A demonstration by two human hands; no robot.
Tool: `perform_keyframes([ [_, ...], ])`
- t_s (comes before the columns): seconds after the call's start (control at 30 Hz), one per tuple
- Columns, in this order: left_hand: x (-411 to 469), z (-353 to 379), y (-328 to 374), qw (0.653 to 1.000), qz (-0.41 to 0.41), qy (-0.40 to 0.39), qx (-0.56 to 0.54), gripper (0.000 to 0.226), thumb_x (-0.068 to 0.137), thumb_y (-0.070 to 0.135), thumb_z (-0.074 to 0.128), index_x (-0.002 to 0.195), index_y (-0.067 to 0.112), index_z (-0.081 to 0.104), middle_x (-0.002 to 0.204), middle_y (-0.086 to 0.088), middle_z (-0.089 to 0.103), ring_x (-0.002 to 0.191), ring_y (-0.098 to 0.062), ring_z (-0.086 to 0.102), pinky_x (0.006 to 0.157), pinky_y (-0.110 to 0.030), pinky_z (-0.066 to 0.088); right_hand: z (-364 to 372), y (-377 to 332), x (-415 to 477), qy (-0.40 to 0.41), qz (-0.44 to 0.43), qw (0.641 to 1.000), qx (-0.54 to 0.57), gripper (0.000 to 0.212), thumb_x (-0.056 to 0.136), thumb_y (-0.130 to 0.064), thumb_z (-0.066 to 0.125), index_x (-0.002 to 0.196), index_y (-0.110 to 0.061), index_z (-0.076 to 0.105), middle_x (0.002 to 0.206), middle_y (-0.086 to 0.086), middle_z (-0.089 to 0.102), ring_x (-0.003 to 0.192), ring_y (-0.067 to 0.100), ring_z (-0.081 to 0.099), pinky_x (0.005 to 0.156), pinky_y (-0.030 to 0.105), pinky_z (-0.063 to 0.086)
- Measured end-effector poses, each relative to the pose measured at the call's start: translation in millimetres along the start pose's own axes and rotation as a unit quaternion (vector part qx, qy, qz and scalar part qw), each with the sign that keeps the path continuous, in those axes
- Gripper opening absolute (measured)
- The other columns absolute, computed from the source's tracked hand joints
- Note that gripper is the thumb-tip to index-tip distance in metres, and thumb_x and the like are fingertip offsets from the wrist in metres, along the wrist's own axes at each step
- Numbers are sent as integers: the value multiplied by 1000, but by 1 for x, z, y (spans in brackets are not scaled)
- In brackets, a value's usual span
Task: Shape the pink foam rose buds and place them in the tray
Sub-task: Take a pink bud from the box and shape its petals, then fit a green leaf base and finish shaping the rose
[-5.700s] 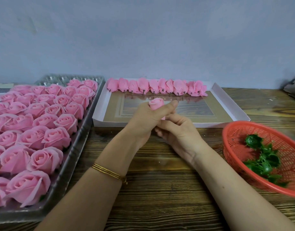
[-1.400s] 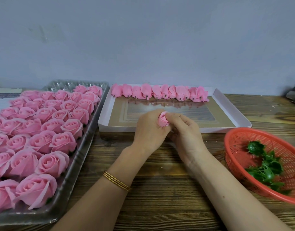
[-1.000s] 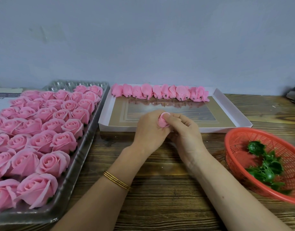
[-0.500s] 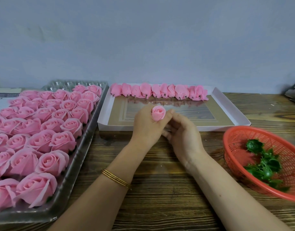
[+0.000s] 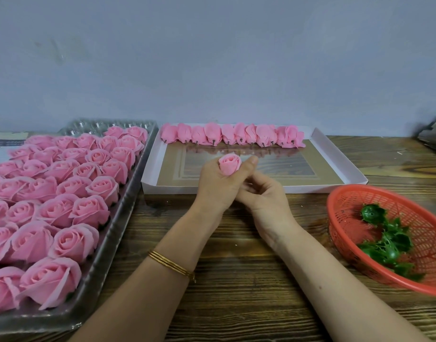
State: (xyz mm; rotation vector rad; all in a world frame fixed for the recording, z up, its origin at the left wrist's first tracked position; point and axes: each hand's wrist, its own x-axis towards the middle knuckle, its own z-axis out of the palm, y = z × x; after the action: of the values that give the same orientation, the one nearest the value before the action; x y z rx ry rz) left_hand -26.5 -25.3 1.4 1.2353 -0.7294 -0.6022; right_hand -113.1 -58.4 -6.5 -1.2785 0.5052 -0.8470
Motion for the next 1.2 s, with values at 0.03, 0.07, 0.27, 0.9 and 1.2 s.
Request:
perform_keyframes([
  [0.03, 0, 0, 1, 1000, -3, -4, -2, 39, 82, 25, 77, 52, 24, 53, 59, -5, 56, 63, -28, 63, 61, -36, 58, 0, -1, 0, -6, 9, 1000, 4, 32, 78, 15, 66, 99, -8, 72, 91, 13, 74, 88, 19, 68, 88, 31, 54],
  [0.07, 0, -1, 1, 1000, -7, -12, -2, 38, 80, 27, 78, 51, 24, 53, 58, -3, 55, 63, -26, 62, 64, -41, 58, -1, -2, 0, -12, 19, 1000, 9, 31, 79, 14, 66, 101, -6, 72, 93, 15, 74, 90, 20, 68, 91, 34, 53],
  [0.27, 0, -3, 6, 998, -25, -49, -22, 53, 67, 42, 78, 80, -6, 58, 73, -14, 53, 70, -24, 56, 71, -46, 51, -4, -6, 1, -45, 67, 996, 29, 30, 85, 12, 59, 114, 17, 60, 102, 27, 60, 97, 32, 53, 101, 48, 42],
  [0.9, 6, -16, 10, 999, -31, 2, 10, 23, 90, 36, 67, 78, 16, 64, 70, 4, 66, 76, -12, 62, 76, -34, 53, -13, -64, -1, -81, -1, 951, -299, 16, 86, 1, 66, 93, -13, 71, 75, -3, 64, 67, 10, 56, 70, 22, 49],
  [1.2, 9, -21, 8, 1000, -29, -1, -12, 29, 91, 32, 67, 68, 18, 57, 56, 5, 56, 51, -5, 49, 51, -15, 45, -76, -115, -7, 35, -31, 927, -373, 12, 84, -3, 71, 83, -15, 73, 71, 6, 73, 60, 8, 66, 64, 18, 55],
])
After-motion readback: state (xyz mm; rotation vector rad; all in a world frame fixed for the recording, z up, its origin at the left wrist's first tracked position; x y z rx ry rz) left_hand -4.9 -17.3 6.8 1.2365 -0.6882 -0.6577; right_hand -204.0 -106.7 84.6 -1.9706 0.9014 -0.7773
